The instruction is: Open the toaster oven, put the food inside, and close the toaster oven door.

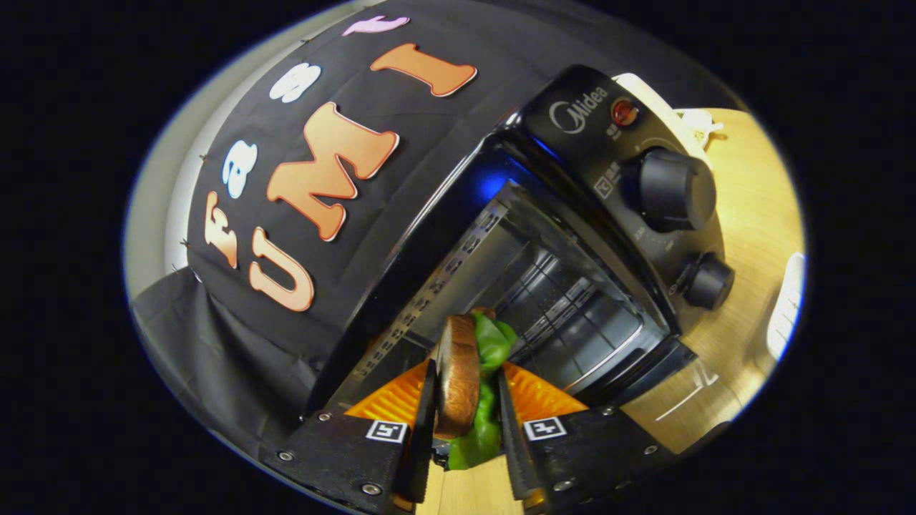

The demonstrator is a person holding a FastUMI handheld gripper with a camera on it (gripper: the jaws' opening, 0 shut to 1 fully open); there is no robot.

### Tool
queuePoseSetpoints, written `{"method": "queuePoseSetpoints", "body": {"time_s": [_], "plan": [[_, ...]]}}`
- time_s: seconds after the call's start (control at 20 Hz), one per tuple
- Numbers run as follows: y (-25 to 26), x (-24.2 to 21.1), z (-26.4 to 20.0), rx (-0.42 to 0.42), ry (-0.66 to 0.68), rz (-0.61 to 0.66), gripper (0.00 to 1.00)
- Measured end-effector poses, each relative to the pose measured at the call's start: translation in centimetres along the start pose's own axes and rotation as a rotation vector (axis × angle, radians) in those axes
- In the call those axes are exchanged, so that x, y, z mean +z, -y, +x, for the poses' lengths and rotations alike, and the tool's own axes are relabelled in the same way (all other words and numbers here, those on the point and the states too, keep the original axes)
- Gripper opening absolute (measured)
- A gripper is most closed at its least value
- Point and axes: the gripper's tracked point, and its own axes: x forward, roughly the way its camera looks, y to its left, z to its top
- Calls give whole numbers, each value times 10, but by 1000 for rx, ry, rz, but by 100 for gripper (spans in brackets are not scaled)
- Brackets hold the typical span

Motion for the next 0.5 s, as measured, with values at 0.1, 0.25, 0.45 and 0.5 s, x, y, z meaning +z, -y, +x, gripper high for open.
{"method": "queuePoseSetpoints", "body": {"time_s": [0.1, 0.25, 0.45, 0.5], "plan": [[3, 5, -4, -21, -11, -43, 54], [11, -2, -24, -54, -52, -153, 65], [8, 2, -62, -41, -60, -315, 74], [4, 3, -72, -24, -61, -347, 74]]}}
